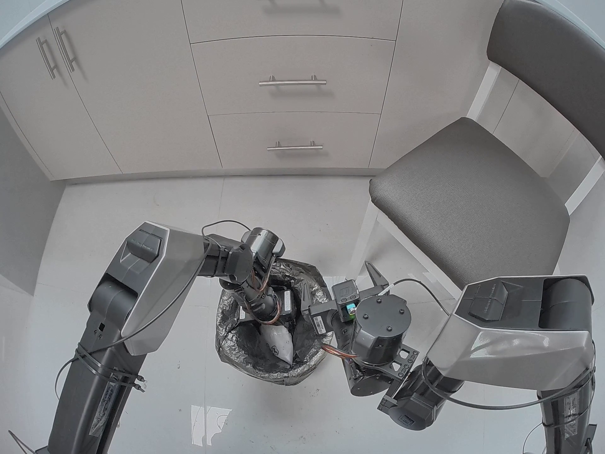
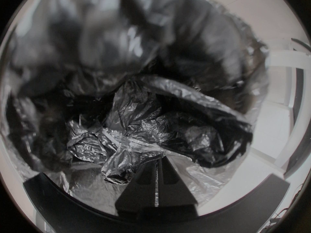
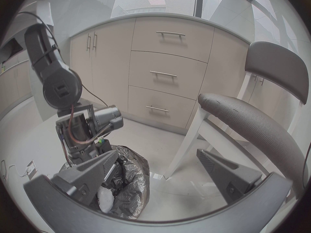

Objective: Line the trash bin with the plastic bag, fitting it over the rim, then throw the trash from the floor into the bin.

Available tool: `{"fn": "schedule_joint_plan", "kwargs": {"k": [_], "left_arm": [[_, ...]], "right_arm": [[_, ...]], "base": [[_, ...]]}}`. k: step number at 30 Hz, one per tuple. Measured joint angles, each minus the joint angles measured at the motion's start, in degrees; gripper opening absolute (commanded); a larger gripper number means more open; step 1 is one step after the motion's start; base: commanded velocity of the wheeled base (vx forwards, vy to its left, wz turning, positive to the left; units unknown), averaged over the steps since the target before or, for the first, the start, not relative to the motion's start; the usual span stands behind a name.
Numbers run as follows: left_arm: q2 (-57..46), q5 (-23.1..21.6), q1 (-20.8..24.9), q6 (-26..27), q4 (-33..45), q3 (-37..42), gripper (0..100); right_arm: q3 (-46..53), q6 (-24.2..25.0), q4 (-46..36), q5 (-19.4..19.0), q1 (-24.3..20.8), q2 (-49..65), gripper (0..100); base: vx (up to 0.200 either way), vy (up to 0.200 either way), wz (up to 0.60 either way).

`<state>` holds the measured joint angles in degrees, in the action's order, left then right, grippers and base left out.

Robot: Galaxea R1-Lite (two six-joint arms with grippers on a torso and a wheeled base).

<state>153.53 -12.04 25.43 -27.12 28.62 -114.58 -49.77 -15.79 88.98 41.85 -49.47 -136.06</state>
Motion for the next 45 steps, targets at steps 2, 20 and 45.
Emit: {"fn": "schedule_joint_plan", "kwargs": {"k": [2, 20, 45], "left_arm": [[0.8, 1.4, 0.1, 1.3, -0.3, 0.0, 0], [6.8, 5.7, 0.6, 6.2, -5.2, 0.0, 0], [2.9, 11.2, 1.4, 5.5, -2.1, 0.0, 0]], "right_arm": [[0.0, 0.0, 0.0, 0.0, 0.0, 0.0, 100], [0.2, 0.2, 0.0, -0.1, 0.0, 0.0, 100], [0.3, 0.2, 0.0, -0.1, -0.1, -0.5, 100]], "base": [[0.0, 0.0, 0.0], [0.0, 0.0, 0.0], [0.0, 0.0, 0.0]]}}
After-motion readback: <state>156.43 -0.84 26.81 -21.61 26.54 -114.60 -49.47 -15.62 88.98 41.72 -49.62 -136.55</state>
